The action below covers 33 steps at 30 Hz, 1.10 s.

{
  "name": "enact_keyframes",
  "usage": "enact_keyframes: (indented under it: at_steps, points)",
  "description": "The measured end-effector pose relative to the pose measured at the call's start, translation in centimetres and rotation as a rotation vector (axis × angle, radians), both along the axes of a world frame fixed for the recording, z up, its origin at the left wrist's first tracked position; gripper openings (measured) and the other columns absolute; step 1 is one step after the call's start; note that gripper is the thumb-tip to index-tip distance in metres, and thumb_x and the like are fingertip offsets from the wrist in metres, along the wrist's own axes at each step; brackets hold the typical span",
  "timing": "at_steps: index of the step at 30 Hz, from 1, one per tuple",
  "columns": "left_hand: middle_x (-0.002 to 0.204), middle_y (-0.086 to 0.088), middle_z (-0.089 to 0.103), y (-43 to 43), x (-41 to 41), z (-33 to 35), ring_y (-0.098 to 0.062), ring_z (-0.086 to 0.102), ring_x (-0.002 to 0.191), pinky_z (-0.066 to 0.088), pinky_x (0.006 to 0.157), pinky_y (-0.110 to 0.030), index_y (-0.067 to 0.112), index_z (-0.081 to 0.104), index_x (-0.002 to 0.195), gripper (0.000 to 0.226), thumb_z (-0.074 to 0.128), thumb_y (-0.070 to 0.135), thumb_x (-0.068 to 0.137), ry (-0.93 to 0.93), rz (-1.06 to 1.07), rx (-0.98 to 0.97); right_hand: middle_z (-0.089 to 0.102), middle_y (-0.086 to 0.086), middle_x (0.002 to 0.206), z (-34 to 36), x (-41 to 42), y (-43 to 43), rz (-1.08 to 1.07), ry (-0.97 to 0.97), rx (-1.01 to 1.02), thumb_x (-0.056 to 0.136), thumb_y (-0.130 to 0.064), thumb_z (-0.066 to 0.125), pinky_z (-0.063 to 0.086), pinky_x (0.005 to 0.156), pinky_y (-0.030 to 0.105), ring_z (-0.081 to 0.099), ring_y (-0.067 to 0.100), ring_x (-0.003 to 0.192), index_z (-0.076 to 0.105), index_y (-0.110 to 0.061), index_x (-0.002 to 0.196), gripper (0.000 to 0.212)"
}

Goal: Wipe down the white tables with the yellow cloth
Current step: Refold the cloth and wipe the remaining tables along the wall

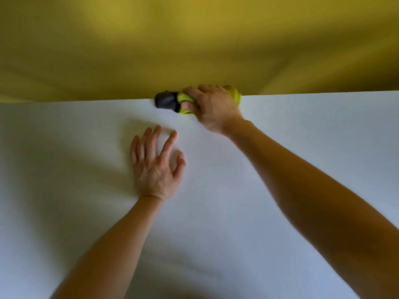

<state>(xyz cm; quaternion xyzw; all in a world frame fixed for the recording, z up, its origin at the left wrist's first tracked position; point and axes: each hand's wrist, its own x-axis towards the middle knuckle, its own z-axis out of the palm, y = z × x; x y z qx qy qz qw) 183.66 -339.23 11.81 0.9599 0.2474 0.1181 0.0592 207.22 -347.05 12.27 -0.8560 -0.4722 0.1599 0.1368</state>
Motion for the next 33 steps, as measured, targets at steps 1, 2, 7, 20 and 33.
enact_keyframes:
  at_steps: [1,2,7,20,33]
  points:
    - [0.165,-0.017,0.05,-0.1,0.2,0.2,-0.044,0.047,0.151,0.029,0.127,-0.064,0.024,0.066,0.15,0.05,0.062,0.039,0.102,-0.005,-0.002,-0.002,0.069,0.015,0.112,0.1,1.9,-3.3,-0.071,-0.031,0.009,0.112,-0.059,0.038,0.044,0.095,0.046,0.066,0.04,0.112,0.065,-0.021,0.134,0.051]
    - [0.165,-0.017,0.05,-0.1,0.1,0.1,-0.044,0.047,0.151,0.028,0.128,-0.064,0.024,0.066,0.149,0.05,0.062,0.039,0.102,0.008,-0.003,0.004,0.069,0.014,0.105,0.0,3.5,-6.6,-0.134,-0.064,0.015,0.111,-0.058,0.039,0.044,0.091,0.047,0.067,0.041,0.106,0.066,-0.018,0.126,0.05]
    - [0.165,-0.018,0.049,0.0,0.1,-0.2,-0.044,0.045,0.152,0.028,0.127,-0.065,0.023,0.067,0.148,0.05,0.062,0.039,0.1,0.007,0.005,-0.014,0.069,0.018,0.103,0.7,5.1,-12.2,-0.39,-0.211,-0.146,0.111,-0.056,0.031,0.045,0.094,0.052,0.065,0.045,0.101,0.066,-0.015,0.113,0.054]
    - [0.165,-0.018,0.049,-0.1,0.3,0.2,-0.045,0.044,0.153,0.027,0.127,-0.065,0.022,0.065,0.15,0.05,0.06,0.038,0.103,-0.026,-0.009,0.017,0.07,0.013,0.12,0.8,2.8,-6.4,-0.162,-0.106,-0.062,0.112,-0.061,0.036,0.043,0.1,0.046,0.064,0.039,0.12,0.064,-0.023,0.134,0.052]
    - [0.164,-0.022,0.046,-1.3,0.8,1.3,-0.044,0.045,0.15,0.035,0.125,-0.057,0.016,0.057,0.155,0.052,0.044,0.042,0.112,0.168,0.001,0.088,0.072,0.011,0.129,1.9,-0.2,-0.6,-0.147,-0.041,-0.17,0.115,-0.055,0.03,0.041,0.102,0.045,0.065,0.036,0.122,0.061,-0.023,0.131,0.048]
